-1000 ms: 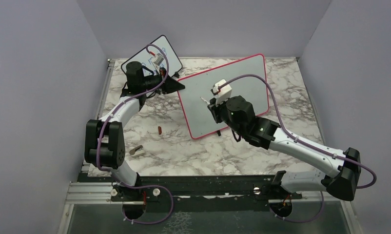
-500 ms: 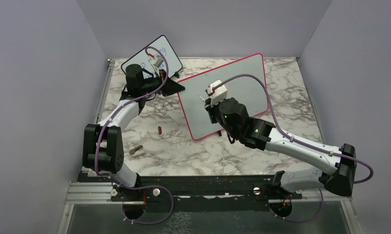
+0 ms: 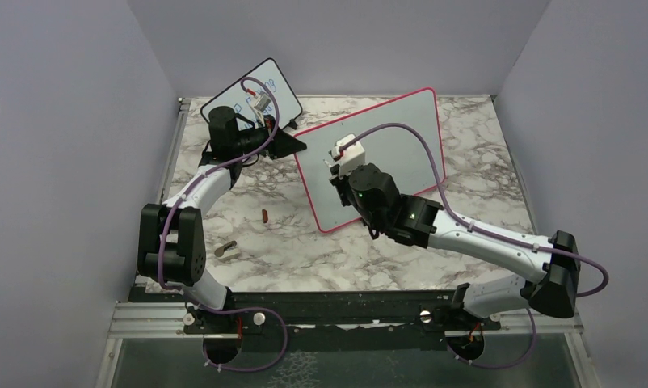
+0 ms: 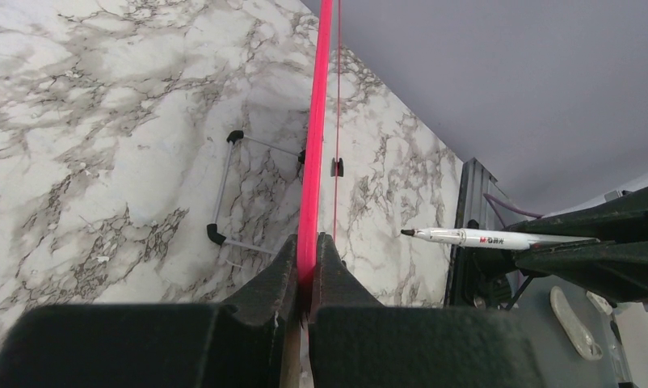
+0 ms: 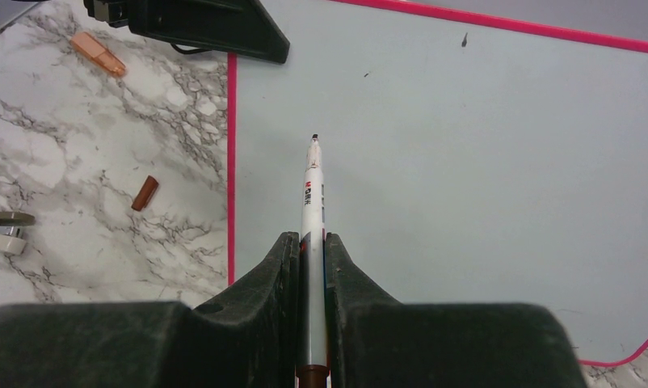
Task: Write a sentence on the whiteboard
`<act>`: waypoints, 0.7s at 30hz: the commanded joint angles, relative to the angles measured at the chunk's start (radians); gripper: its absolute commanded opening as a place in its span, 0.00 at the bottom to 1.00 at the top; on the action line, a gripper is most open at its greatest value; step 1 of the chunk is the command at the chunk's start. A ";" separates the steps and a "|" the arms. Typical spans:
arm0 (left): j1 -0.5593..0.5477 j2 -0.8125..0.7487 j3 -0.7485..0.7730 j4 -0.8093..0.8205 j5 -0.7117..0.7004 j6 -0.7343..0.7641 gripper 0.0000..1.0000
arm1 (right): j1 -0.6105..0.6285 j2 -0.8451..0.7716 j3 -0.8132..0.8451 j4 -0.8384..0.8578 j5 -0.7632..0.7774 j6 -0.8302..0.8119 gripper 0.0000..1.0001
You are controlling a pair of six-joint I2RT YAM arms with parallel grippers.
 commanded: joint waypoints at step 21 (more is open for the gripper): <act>-0.013 0.014 -0.005 -0.026 0.007 0.035 0.00 | 0.022 0.108 0.050 0.189 0.035 -0.062 0.01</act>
